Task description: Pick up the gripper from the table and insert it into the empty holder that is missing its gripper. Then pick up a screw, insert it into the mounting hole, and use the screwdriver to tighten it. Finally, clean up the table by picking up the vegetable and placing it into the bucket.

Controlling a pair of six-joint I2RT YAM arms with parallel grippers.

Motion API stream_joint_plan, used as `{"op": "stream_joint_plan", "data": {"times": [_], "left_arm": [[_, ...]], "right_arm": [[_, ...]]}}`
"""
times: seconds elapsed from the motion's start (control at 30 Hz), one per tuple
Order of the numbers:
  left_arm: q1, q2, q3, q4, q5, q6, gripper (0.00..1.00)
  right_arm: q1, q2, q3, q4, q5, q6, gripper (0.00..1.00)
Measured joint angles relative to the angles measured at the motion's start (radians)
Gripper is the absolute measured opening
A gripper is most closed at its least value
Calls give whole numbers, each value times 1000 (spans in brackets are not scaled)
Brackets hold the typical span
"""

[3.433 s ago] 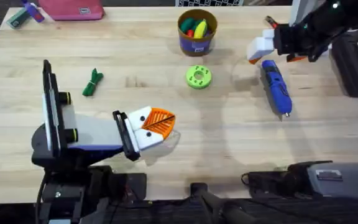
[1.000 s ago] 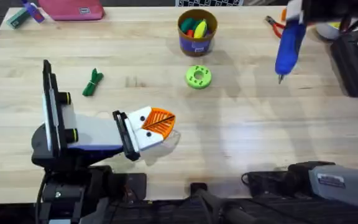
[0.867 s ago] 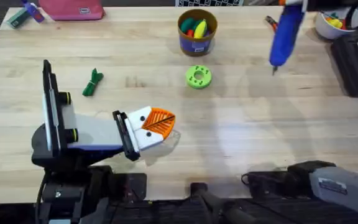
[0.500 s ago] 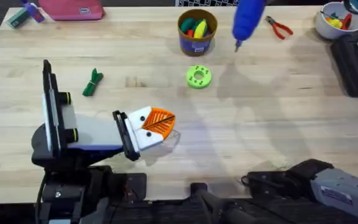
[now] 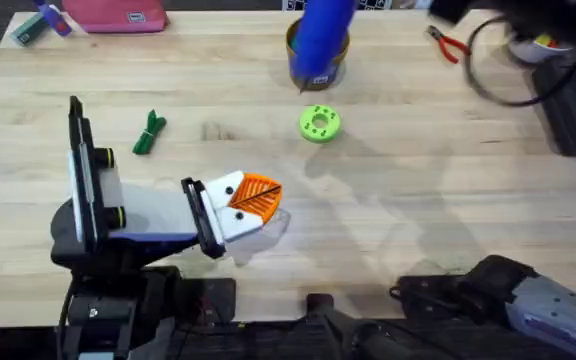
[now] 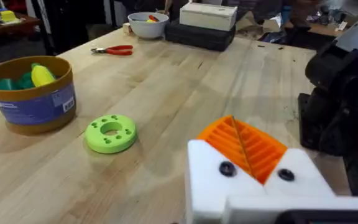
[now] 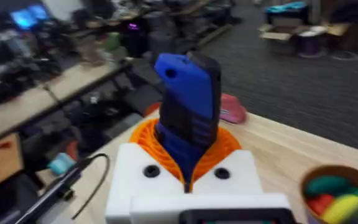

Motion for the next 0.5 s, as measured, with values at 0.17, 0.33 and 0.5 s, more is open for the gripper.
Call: {"op": "stream_joint_plan", "data": {"times": [0.17, 0.33, 0.5], "left_arm": [[0, 0, 0, 0, 0, 0, 7], [0, 0, 0, 0, 0, 0, 7], [0, 0, 0, 0, 0, 0, 7]], "right_arm": [[10, 13, -133, 226, -172, 56, 23], [13, 62, -154, 354, -362, 71, 23], [47, 95, -154, 478, -491, 54, 23]]}}
